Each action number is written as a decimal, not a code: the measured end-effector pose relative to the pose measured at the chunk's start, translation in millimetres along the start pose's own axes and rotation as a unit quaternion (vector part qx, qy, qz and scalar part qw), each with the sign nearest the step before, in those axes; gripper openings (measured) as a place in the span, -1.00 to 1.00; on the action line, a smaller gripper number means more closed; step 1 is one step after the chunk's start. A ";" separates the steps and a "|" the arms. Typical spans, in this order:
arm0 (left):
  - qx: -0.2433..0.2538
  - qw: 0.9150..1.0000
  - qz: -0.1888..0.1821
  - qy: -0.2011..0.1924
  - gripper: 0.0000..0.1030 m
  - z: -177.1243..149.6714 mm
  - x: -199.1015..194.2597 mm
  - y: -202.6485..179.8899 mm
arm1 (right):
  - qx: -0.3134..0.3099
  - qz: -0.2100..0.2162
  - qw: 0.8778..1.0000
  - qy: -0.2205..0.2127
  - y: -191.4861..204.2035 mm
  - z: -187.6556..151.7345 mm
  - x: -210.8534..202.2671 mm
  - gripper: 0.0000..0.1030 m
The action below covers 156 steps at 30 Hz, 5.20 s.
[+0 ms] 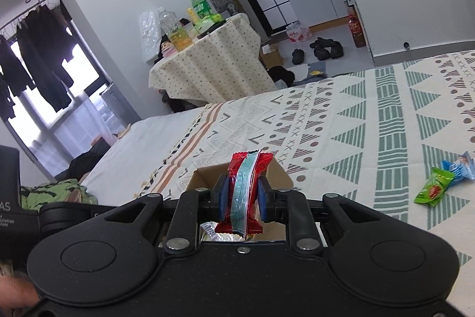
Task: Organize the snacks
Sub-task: 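Carry the yellow pack in the left tool while the right tool carries the red wrapper over the box, then open both tools to drop the yellow pack and red wrapper into the box, then withdraw both tools from the box toward the green and blue candies, then grasp the green candy pack with the left tool while the right tool grasps the blue candy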
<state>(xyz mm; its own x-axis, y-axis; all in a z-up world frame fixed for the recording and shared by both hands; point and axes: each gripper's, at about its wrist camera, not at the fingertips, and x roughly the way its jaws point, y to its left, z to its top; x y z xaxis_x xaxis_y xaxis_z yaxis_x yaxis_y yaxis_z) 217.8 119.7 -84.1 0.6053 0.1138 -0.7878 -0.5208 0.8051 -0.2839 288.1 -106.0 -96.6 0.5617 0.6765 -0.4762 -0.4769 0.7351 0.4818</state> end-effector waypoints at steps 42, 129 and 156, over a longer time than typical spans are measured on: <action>0.043 0.998 0.027 0.024 0.58 -3.0 10.3 -24.0 | 0.030 -0.075 0.997 0.021 -31.5 2.9 -19.5 0.45; 0.228 0.962 -0.105 0.110 0.68 -87.3 185.9 -247.7 | 0.266 -0.178 0.948 0.009 -246.9 4.1 -35.5 0.11; 0.223 0.961 -0.092 0.133 -0.46 -61.6 205.4 -225.4 | 0.325 -0.168 0.930 0.034 -269.6 -1.6 41.4 0.07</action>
<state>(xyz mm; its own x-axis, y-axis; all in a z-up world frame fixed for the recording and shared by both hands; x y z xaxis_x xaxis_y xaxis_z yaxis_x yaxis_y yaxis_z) 422.4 -74.3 -215.6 0.4557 -0.1600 -0.8756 -0.0746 0.9734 -0.2167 438.9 -276.2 -247.4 0.5509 0.4312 -0.7145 0.2399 0.7382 0.6305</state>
